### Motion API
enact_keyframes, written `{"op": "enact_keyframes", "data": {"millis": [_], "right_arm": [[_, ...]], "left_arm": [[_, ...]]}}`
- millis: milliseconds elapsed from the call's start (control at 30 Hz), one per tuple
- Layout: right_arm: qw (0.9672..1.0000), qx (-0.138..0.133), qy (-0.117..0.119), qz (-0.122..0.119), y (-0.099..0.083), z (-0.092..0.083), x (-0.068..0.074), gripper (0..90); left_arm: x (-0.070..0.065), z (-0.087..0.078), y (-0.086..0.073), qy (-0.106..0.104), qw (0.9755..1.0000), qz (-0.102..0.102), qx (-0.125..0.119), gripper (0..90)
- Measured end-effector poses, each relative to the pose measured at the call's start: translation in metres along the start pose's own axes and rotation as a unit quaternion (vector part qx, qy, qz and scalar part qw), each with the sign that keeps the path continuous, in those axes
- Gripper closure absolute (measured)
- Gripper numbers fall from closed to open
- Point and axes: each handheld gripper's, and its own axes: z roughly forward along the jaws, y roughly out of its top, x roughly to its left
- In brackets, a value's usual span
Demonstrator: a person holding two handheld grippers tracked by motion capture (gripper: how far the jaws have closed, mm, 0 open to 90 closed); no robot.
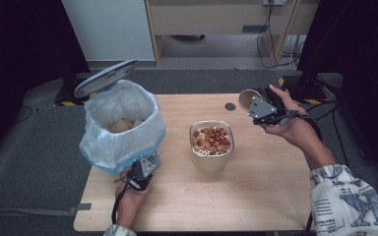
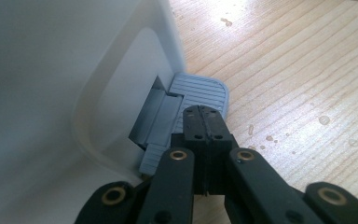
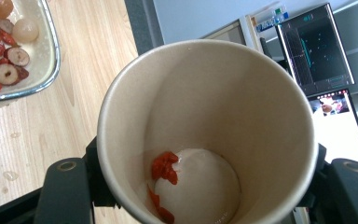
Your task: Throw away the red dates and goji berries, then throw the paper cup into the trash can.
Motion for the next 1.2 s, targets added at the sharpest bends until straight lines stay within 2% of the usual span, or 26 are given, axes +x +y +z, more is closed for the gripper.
{"op": "enact_keyframes", "data": {"millis": [100, 267, 467, 600, 700, 767, 933, 1000, 1100, 1133, 1167, 1200], "right_arm": [[0.9999, -0.001, 0.003, 0.011, -0.004, -0.002, 0.000, 31.6], [0.9971, -0.016, 0.013, 0.073, -0.019, -0.006, -0.005, 31.6], [0.9939, -0.017, 0.027, 0.105, -0.035, -0.009, -0.007, 31.6], [0.9905, -0.025, 0.045, 0.128, -0.043, -0.009, -0.007, 31.5], [0.9867, -0.034, 0.063, 0.146, -0.047, -0.009, -0.006, 31.5], [0.9815, -0.043, 0.081, 0.168, -0.050, -0.009, -0.006, 31.5], [0.9720, -0.055, 0.107, 0.202, -0.059, -0.007, -0.006, 31.4], [0.9670, -0.062, 0.117, 0.218, -0.061, -0.006, -0.006, 31.3], [0.9566, -0.076, 0.142, 0.243, -0.064, -0.006, -0.007, 31.1], [0.9544, -0.081, 0.146, 0.247, -0.064, -0.006, -0.008, 31.1], [0.9502, -0.087, 0.153, 0.257, -0.064, -0.006, -0.008, 31.1], [0.9482, -0.090, 0.157, 0.261, -0.064, -0.006, -0.008, 31.1]], "left_arm": [[0.000, 0.000, 0.000, 0.000, 1.0000, 0.000, 0.000, 89.4], [0.000, 0.000, 0.000, 0.000, 1.0000, 0.000, 0.000, 89.4], [0.000, 0.000, 0.000, 0.000, 1.0000, 0.000, 0.000, 89.3], [0.000, 0.000, 0.000, 0.000, 1.0000, 0.000, 0.000, 89.4], [0.000, 0.000, 0.000, 0.000, 1.0000, 0.000, 0.000, 89.4], [0.000, 0.000, 0.000, 0.000, 1.0000, 0.001, 0.000, 89.4], [0.000, 0.000, 0.000, 0.000, 1.0000, 0.000, 0.000, 89.4], [0.000, 0.000, 0.000, 0.000, 1.0000, 0.000, 0.000, 89.4], [0.000, 0.000, 0.000, 0.000, 1.0000, -0.001, -0.001, 89.4], [0.000, 0.000, 0.000, 0.000, 1.0000, -0.001, -0.001, 89.4], [0.000, 0.000, 0.000, 0.000, 1.0000, -0.001, -0.001, 89.4], [0.000, 0.000, 0.000, -0.001, 1.0000, -0.001, 0.000, 89.4]]}}
